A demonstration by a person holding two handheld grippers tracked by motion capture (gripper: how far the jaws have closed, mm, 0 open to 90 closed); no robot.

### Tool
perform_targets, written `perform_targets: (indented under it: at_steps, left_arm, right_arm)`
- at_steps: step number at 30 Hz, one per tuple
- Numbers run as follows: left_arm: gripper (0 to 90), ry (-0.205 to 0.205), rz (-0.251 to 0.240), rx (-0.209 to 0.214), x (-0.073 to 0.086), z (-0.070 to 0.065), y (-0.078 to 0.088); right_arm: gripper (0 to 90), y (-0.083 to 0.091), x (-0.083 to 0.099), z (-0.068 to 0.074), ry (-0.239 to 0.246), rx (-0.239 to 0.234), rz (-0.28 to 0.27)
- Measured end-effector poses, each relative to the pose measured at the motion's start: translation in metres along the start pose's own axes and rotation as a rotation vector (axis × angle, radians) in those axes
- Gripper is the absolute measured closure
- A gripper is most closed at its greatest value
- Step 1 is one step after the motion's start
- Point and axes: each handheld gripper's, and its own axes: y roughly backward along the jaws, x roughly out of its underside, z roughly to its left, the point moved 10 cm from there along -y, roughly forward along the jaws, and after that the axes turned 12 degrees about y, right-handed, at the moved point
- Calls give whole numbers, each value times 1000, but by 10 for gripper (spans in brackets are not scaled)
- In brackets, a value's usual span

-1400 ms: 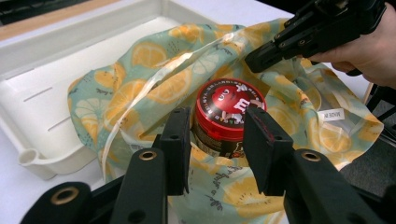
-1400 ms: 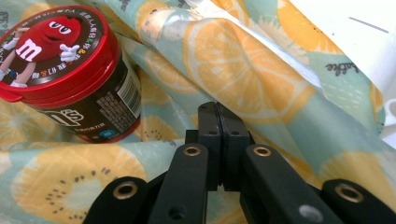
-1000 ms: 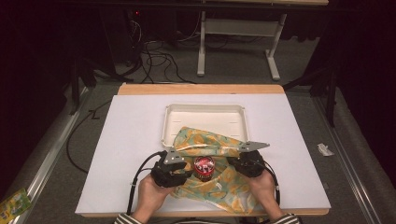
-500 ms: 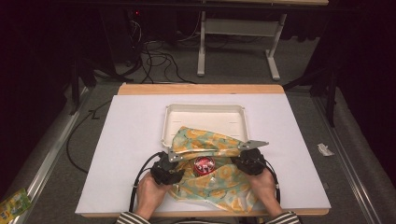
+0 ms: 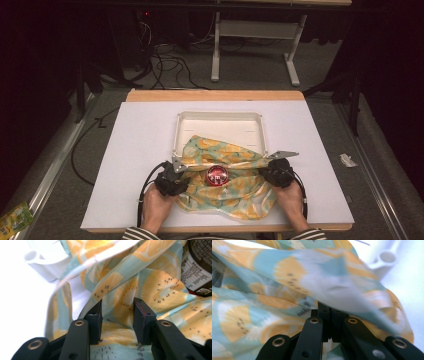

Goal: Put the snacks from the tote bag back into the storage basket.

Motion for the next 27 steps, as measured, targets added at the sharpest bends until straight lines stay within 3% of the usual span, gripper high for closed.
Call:
perform_targets:
  at_steps: [11, 22, 27]
  left_arm:
    - [668, 25, -35, -4, -2, 10, 4]
    - [728, 8, -59, -19, -2, 17, 6]
    - [780, 17, -59, -6, 2, 22, 3]
  right_arm:
    - [900, 7, 11, -11, -25, 29, -4]
    - [900, 13, 19, -17, -30, 57, -2]
    - [900, 13, 20, -16, -26, 66, -2]
